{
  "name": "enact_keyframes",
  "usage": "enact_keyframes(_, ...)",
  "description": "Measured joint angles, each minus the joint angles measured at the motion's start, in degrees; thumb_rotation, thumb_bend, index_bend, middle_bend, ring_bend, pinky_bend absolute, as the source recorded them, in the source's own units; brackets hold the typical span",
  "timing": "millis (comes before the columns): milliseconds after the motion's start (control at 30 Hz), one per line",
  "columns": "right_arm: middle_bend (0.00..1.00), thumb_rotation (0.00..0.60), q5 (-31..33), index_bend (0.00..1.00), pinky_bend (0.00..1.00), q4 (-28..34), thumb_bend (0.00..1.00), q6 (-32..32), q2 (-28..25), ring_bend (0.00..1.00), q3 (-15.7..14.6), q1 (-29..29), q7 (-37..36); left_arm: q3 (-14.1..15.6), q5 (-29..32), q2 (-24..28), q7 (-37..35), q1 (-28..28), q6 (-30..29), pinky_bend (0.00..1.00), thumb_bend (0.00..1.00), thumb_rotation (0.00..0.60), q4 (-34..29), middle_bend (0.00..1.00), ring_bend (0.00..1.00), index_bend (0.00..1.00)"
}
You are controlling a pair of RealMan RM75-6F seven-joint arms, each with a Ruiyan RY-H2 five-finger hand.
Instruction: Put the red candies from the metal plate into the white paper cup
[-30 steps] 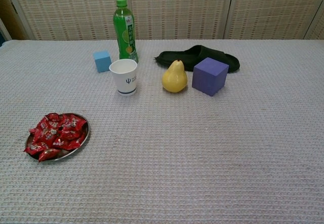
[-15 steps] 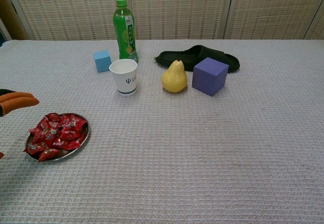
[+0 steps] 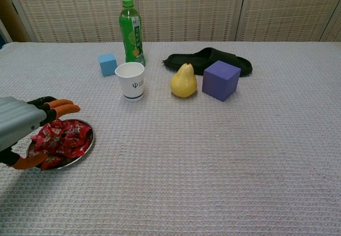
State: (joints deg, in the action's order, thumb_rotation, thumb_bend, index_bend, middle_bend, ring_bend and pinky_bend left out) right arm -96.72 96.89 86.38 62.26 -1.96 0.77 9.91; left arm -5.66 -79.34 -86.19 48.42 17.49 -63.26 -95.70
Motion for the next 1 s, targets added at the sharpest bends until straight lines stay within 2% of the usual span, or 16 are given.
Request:
enact_keyframes(200, 0.00, 0.600, 0.72, 0.00, 0.00, 0.03, 0.05, -0.53, 0.10, 0.00, 0.18, 0.25, 0.20, 0.02, 4.52, -1.97, 4.21, 1.99, 0.84, 0.65, 0.35, 0.600, 1.08, 0.04, 0.08, 0.01)
enact_keyframes(367, 0.00, 0.600, 0.96, 0.00, 0.00, 0.17, 0.05, -0.76, 0.10, 0.00, 0.14, 0.41, 0.41, 0.44, 7.54, -2.99, 6.59, 3.13, 0.84, 0.66, 0.35, 0.600, 1.96, 0.06, 0.09, 0.06)
enact_keyframes(633, 0.00, 0.600, 1.25, 0.00, 0.00, 0.13, 0.05, -0.76, 0.12, 0.00, 0.12, 0.44, 0.40, 1.42, 10.55, -4.68, 9.66, 5.02, -0.14, 0.73, 0.34, 0.600, 4.15, 0.17, 0.17, 0.24)
enact_keyframes(800, 0.00, 0.600, 1.43, 0.00, 0.00, 0.16, 0.05, -0.69, 0.06, 0.00, 0.14, 0.44, 0.33, 2.35, 10.55, -5.55, 10.16, 5.70, -1.31, 0.78, 0.34, 0.600, 5.43, 0.22, 0.24, 0.29)
enact_keyframes(1000, 0.00, 0.600, 1.52, 0.00, 0.00, 0.21, 0.05, -0.74, -0.12, 0.00, 0.06, 0.49, 0.09, 3.72, 9.46, -6.44, 9.83, 6.25, -2.33, 0.86, 0.34, 0.600, 6.94, 0.33, 0.35, 0.38)
